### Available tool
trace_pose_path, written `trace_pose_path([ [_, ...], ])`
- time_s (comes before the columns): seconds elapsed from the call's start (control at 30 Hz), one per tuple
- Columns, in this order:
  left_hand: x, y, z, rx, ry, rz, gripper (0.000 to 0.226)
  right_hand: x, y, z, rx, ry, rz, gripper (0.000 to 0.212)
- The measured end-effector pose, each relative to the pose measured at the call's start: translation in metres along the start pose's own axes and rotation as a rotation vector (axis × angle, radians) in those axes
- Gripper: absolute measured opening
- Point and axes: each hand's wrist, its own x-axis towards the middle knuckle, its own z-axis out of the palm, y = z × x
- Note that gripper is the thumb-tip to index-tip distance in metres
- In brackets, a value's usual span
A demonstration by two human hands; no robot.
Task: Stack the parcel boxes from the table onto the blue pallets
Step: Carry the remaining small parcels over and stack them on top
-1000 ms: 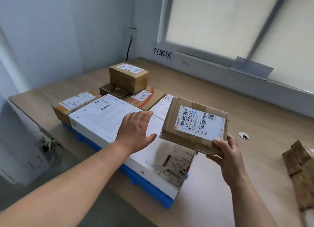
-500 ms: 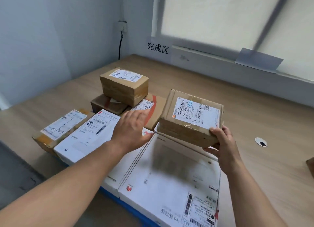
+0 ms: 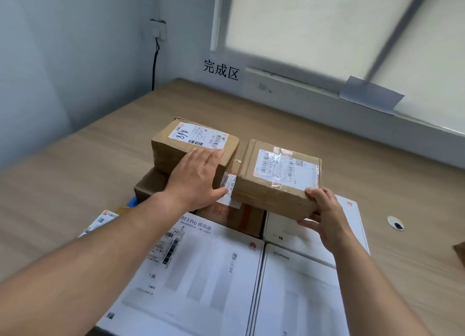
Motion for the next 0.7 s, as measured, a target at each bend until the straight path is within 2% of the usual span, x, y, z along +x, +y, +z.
trace_pose_path([
  [0.2, 0.024, -0.022, 0.005, -0.055, -0.053, 0.084, 0.092, 0.011, -0.002, 0.024, -0.049, 0.023, 0.063, 0.02],
  [0.33, 0.031, -0.029, 0.01, -0.031, -0.057, 0.124, 0.087, 0.014, -0.005, 0.033, -0.103, 0.059, 0.123, 0.041],
  [0.43, 0.034, -0.032, 0.011, -0.024, -0.024, 0.128, 0.079, 0.014, -0.005, 0.036, -0.145, 0.098, 0.131, 0.032],
  [0.7, 0.039, -0.031, 0.012, 0.018, -0.026, 0.134, 0.062, 0.008, -0.011, 0.043, -0.206, 0.135, 0.133, 0.032],
])
